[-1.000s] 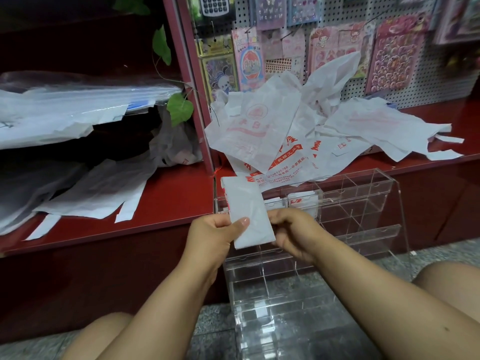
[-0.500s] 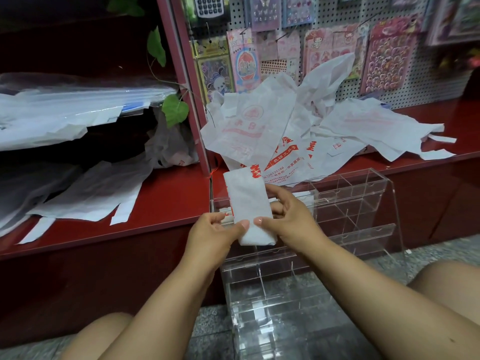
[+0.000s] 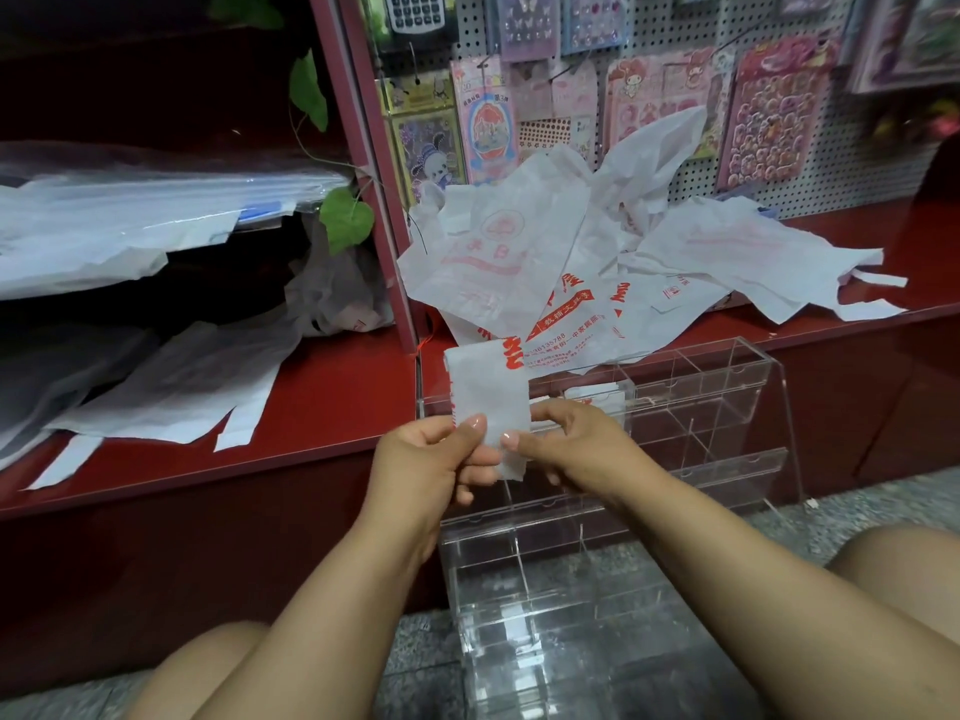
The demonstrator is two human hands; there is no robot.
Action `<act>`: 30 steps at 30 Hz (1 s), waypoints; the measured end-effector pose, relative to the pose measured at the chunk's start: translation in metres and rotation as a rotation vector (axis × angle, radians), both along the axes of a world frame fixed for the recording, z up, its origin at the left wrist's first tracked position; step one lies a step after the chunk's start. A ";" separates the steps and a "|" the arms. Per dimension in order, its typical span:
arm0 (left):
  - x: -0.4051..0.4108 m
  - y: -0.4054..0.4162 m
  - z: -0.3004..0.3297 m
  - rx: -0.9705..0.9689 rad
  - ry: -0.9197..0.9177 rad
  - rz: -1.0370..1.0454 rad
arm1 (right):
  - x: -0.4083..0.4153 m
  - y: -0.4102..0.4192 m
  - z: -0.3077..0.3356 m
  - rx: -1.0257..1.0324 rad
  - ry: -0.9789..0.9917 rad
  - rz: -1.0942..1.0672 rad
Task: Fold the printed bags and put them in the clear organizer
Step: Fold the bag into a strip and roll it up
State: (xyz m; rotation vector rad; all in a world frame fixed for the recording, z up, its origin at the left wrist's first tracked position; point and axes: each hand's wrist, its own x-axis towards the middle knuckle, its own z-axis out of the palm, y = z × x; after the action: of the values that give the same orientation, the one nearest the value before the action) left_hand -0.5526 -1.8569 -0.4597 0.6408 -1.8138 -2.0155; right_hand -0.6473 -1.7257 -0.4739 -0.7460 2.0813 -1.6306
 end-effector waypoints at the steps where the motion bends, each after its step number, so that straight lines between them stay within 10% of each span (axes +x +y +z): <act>1: 0.000 0.001 -0.001 -0.023 0.017 -0.012 | 0.001 0.000 0.001 -0.087 -0.101 0.044; 13: 0.001 -0.005 -0.009 -0.093 0.153 -0.085 | -0.004 -0.007 -0.008 -0.313 -0.140 0.043; 22: -0.003 0.000 -0.022 -0.542 0.235 0.069 | 0.001 -0.006 -0.002 -0.491 -0.246 -0.044; 30: -0.009 0.019 -0.020 -0.378 0.211 0.129 | -0.003 -0.006 -0.001 -0.545 -0.288 -0.097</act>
State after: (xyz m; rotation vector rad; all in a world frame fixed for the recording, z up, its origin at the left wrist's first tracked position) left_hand -0.5617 -1.8376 -0.4792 0.4030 -1.8985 -1.5361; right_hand -0.6505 -1.7312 -0.4753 -0.5275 1.5050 -2.2456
